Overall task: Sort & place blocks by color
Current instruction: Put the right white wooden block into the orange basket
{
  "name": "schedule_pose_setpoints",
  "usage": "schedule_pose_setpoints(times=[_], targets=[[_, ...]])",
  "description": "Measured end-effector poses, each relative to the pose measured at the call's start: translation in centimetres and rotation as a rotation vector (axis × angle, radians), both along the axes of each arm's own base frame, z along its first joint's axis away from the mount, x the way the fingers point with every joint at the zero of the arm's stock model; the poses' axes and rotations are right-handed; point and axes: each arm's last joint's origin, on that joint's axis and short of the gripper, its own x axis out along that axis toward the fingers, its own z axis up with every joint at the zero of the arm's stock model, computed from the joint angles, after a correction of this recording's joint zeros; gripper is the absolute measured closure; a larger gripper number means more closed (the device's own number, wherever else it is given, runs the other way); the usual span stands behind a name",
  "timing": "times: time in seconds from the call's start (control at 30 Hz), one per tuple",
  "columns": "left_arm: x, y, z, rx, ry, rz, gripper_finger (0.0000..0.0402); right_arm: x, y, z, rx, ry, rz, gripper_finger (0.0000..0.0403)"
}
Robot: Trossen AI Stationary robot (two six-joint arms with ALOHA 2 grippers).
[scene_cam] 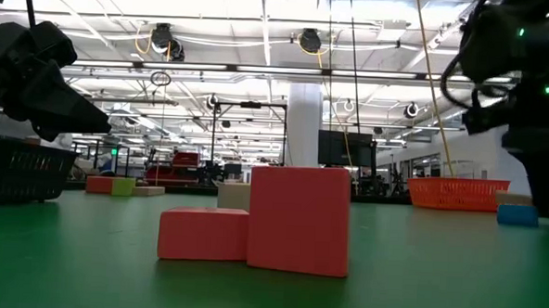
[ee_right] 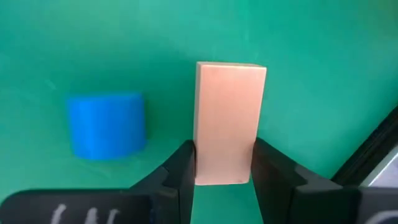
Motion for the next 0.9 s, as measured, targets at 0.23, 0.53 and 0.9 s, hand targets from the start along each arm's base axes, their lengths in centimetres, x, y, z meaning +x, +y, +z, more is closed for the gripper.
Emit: schedule_pose_setpoints(times=[0.23, 0.53, 0.9], targets=[[0.0, 0.0, 0.0, 0.0, 0.001, 0.0, 0.0275, -1.4, -1.6, 2.9, -0.378, -0.291, -0.084, 0.0296], [0.0, 0.0, 0.0, 0.0, 0.001, 0.0, 0.0275, -1.5, -4.6, 4.7, -0.803, -0.43, -0.237, 0.0296], [0.0, 0.0, 0.0, 0.0, 0.0, 0.0, 0.0275, -0.7, -10.1, 3.9, -0.81, -0.223, -0.341, 0.0296]])
